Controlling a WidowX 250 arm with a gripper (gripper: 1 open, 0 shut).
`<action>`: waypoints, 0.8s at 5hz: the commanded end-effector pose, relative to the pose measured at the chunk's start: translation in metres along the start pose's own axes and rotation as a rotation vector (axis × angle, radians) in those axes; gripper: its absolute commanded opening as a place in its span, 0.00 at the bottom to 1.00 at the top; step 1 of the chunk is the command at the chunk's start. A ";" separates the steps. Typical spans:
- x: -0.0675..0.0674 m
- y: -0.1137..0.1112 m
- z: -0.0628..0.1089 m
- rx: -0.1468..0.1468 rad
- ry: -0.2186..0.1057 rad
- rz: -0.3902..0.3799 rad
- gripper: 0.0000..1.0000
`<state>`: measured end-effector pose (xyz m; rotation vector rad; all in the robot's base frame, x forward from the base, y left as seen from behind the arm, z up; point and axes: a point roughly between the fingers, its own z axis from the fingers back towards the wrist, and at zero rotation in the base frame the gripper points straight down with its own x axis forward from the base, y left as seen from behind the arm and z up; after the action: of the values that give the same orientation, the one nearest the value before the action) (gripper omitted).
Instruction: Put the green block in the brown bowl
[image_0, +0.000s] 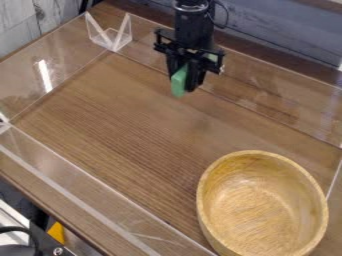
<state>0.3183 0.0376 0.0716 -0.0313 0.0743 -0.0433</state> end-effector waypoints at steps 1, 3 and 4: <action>0.001 -0.005 0.027 0.018 -0.090 -0.019 0.00; 0.039 0.019 0.035 0.048 -0.153 -0.060 0.00; 0.053 0.032 0.038 0.052 -0.174 -0.060 0.00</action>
<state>0.3668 0.0644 0.0828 -0.0028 -0.0322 -0.0974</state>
